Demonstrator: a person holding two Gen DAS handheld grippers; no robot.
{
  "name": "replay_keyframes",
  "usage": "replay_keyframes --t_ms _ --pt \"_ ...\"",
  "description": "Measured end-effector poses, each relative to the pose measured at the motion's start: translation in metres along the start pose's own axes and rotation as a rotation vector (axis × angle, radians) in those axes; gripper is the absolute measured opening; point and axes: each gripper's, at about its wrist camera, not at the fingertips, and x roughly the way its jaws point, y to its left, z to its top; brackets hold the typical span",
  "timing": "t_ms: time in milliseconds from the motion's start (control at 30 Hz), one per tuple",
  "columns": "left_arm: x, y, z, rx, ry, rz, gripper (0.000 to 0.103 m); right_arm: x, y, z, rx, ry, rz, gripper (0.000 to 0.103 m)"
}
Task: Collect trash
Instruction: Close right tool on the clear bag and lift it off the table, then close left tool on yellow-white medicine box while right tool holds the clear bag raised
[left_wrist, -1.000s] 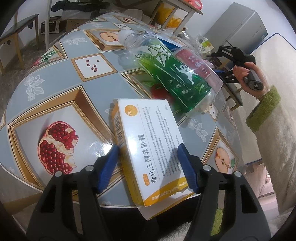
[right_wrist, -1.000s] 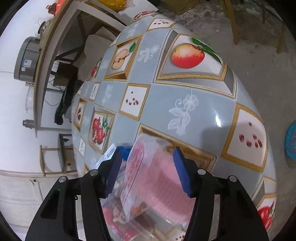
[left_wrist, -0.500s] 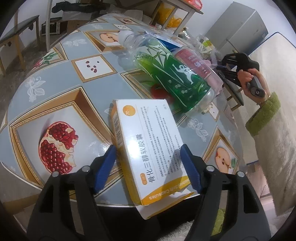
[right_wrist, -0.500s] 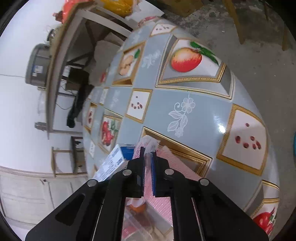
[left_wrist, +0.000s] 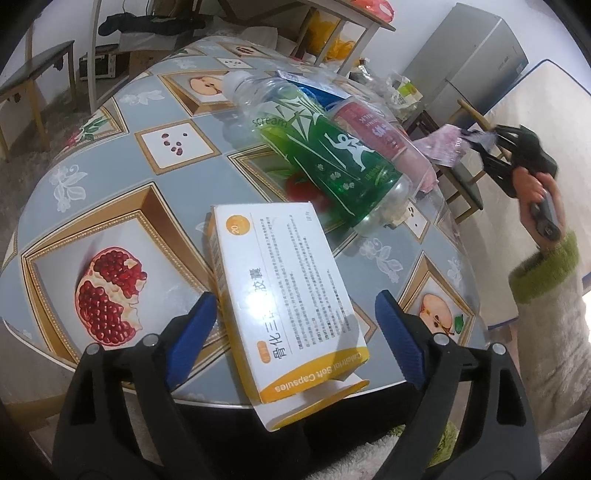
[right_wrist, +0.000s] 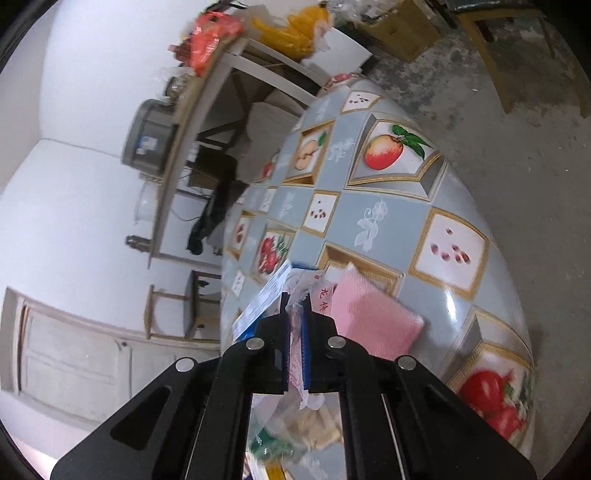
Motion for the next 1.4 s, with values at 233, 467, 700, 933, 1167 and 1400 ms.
replay_keyframes --t_ms 233,467,700,933,1167,1400 --pt "0.009 -0.006 0.001 -0.003 0.037 0.040 0.084 -0.060 -0.013 -0.047 -0.057 -0.010 0.053 0.005" --pt "0.017 -0.016 -0.001 0.002 0.056 0.108 0.084 -0.097 -0.023 -0.115 -0.153 -0.005 0.053 0.005" --pt "0.022 -0.031 -0.009 0.075 0.059 0.225 0.080 -0.106 -0.034 -0.165 -0.197 0.001 0.041 0.005" --pt "0.008 -0.037 -0.011 0.078 0.029 0.227 0.076 -0.117 -0.039 -0.184 -0.214 -0.003 0.075 0.005" --pt "-0.013 -0.056 -0.010 0.068 -0.001 0.145 0.073 -0.137 -0.045 -0.189 -0.209 -0.034 0.135 0.005" --pt "-0.012 -0.074 -0.010 0.058 0.031 0.067 0.038 -0.153 -0.056 -0.191 -0.188 -0.061 0.169 0.005"
